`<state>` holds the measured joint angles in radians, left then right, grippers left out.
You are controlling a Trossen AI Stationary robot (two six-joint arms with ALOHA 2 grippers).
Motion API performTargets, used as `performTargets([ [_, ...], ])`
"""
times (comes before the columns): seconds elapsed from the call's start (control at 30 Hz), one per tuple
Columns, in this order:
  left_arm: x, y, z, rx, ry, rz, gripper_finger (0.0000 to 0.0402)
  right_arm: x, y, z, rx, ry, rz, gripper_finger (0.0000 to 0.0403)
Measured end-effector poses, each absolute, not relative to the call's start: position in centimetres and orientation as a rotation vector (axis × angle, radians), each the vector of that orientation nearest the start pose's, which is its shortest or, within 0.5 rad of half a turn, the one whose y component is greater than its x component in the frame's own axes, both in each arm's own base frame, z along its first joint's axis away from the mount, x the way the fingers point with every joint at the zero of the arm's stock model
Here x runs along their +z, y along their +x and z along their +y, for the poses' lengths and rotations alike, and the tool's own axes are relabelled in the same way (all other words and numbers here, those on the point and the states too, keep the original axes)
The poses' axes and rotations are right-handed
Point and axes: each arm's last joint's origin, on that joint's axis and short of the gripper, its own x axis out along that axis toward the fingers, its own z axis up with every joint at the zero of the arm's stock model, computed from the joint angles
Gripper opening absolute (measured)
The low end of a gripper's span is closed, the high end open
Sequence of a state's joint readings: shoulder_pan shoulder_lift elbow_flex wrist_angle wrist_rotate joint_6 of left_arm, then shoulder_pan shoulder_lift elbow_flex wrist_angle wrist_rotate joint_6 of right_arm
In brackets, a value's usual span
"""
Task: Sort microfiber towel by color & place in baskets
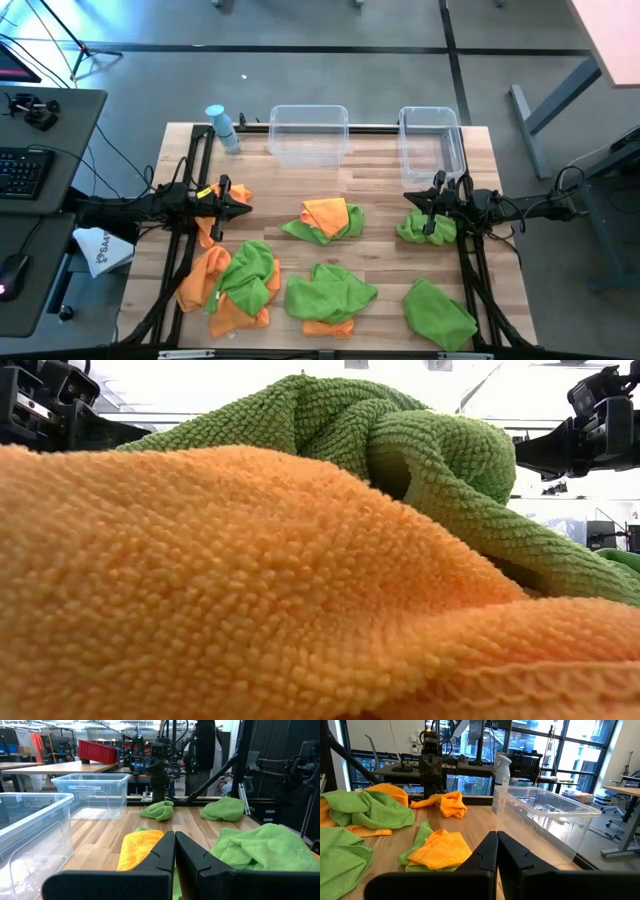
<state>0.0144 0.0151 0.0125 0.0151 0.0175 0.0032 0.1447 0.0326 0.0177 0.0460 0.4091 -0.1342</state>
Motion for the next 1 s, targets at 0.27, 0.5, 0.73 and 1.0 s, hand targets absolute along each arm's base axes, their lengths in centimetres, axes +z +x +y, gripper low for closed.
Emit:
performTargets([
  [0.27, 16.82, 9.78, 0.09, -0.003, 0.003, -0.013, 0.0, 17.14, 9.69, 0.25, -0.266, -0.123, -0.013, 0.0],
  [0.5, 16.8, 9.79, 0.09, -0.003, 0.003, -0.013, 0.0, 17.15, 9.69, 0.25, -0.266, -0.125, -0.013, 0.0],
  [0.73, 16.8, 9.79, 0.09, -0.003, 0.003, -0.012, 0.0, 17.16, 9.69, 0.25, -0.266, -0.126, -0.014, 0.0],
  [1.0, 16.8, 9.79, 0.09, -0.003, 0.003, -0.012, 0.0, 17.13, 9.73, 0.42, -0.202, 0.174, -0.046, 0.0],
])
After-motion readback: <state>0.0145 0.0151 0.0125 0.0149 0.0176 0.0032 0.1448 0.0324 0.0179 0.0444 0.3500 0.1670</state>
